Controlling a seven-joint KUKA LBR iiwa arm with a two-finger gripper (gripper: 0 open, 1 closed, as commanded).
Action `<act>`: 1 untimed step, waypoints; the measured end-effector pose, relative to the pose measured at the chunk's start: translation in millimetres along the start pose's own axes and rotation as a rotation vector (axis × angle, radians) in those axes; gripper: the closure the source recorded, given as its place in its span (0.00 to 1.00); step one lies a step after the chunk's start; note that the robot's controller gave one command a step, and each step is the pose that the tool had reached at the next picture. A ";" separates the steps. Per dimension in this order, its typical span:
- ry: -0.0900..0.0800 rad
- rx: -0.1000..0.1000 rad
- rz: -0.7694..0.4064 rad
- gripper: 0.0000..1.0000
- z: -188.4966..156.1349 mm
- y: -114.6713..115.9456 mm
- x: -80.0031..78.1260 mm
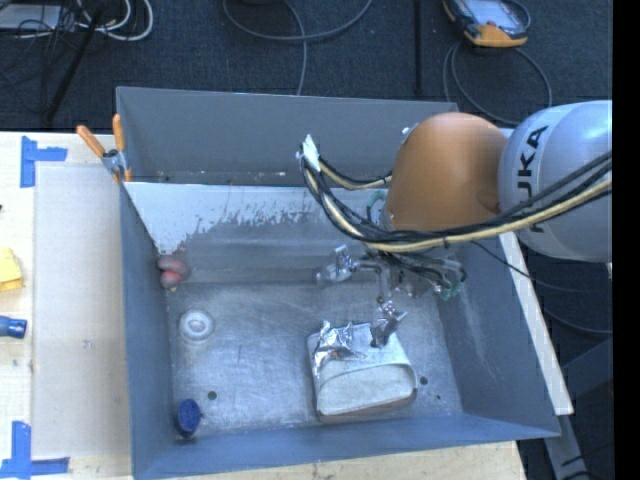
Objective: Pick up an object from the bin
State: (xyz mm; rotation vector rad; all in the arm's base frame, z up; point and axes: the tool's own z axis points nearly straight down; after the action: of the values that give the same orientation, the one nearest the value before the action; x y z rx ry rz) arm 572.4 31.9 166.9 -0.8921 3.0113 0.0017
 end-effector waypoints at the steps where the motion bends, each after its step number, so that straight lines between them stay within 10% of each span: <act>1: -0.001 0.005 -0.099 0.00 67.3 0.8 -4.6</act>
Offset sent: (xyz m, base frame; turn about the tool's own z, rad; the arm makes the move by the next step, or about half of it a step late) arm -0.0003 0.0041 -0.0969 -0.1118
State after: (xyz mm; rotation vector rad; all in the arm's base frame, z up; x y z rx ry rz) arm 575.8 35.1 99.6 -1.0396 2.9607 -0.0055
